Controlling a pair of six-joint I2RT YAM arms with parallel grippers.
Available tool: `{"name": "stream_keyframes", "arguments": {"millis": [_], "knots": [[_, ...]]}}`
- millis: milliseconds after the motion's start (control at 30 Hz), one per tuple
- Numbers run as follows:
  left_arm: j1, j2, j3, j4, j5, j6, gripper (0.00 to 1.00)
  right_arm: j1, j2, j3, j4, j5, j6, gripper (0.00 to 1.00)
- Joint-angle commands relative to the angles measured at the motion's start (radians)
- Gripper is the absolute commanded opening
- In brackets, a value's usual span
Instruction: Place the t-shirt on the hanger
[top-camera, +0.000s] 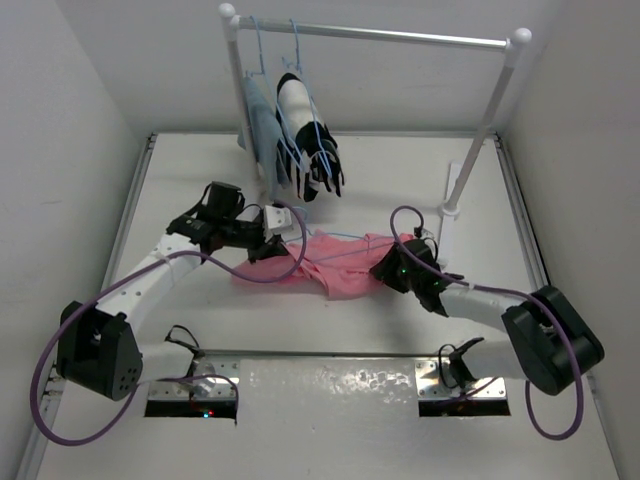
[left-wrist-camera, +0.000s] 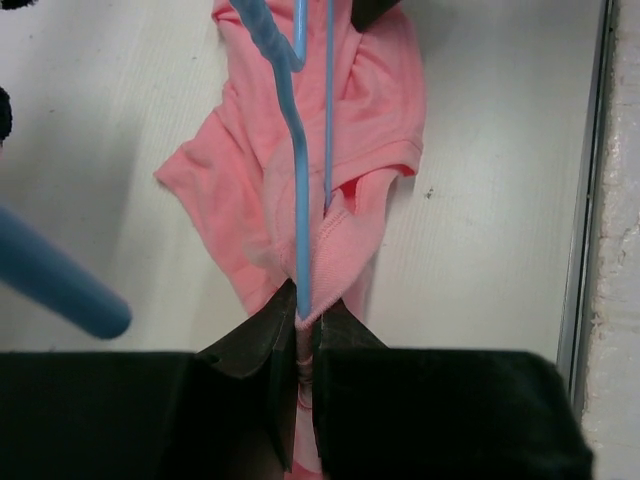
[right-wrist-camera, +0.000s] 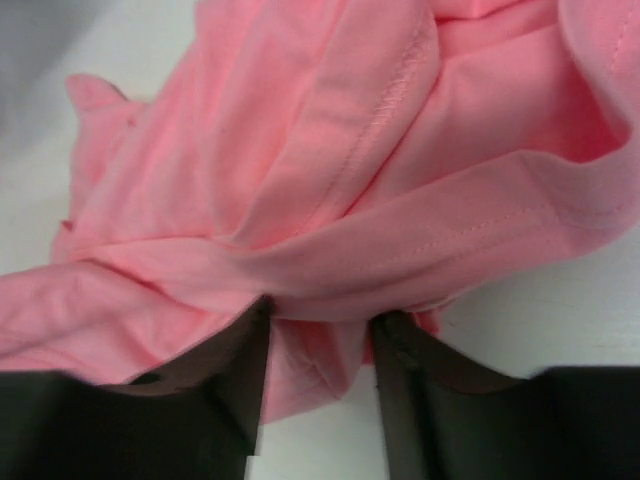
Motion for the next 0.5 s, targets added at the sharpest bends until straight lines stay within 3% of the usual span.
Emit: {"name": "stream_keyframes", "arguments": {"millis": [0,167,300,400,467], "knots": [[0.009,0.002,0.021,0.046,0.018,0.001,0.00,0.007,0.069,-0.008,0.062,-0.016,0.068,0.38],[0.011,0.003,0.035,0.032,0.023,-0.004,0.00,0.004,0.184,0.017,0.149,-0.122,0.089,0.02],[0.020,0.002,0.049,0.003,0.026,0.012,0.00,-0.104,0.100,-0.086,0.221,-0.113,0.163,0.00],[0.026,-0.004,0.050,-0.087,0.046,0.126,0.00,-0.269,-0.009,-0.156,0.224,-0.116,0.142,0.00],[0.026,-0.003,0.053,-0.208,0.067,0.296,0.00,-0.333,-0.046,-0.103,0.164,-0.120,0.025,0.00]]}}
